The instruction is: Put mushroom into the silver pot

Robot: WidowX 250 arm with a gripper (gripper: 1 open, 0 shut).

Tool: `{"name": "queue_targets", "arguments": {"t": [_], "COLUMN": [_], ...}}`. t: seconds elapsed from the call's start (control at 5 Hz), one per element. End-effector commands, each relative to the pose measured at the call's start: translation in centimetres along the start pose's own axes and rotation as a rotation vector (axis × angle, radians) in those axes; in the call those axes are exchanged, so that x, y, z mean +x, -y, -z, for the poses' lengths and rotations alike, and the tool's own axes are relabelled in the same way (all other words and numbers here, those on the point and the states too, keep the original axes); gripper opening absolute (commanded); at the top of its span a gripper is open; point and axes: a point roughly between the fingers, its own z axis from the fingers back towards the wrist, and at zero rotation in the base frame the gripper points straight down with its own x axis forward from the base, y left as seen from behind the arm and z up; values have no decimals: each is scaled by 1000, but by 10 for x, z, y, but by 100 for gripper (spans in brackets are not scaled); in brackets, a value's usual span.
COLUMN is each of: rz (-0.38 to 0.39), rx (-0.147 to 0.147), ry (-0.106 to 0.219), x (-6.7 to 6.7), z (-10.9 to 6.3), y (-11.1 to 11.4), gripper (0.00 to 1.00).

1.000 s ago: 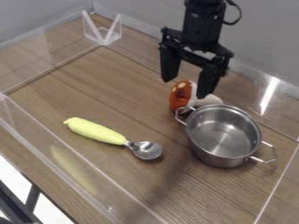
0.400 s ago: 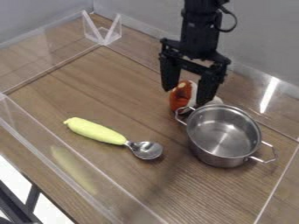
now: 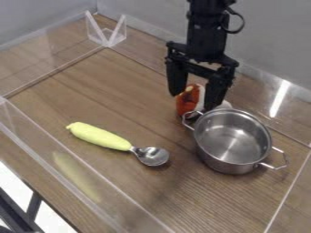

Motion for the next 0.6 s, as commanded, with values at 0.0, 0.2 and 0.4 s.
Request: {"name": "queue_targets", "arguments": {"t": [0.0, 0.2, 0.4], "rz": [-10, -2, 4], "rx": [-14, -19, -23], "ry": [37, 43, 50], "x": [5, 6, 8], "z": [-9, -10, -11], "y": [-4, -4, -4], "gripper": [100, 100, 100]}}
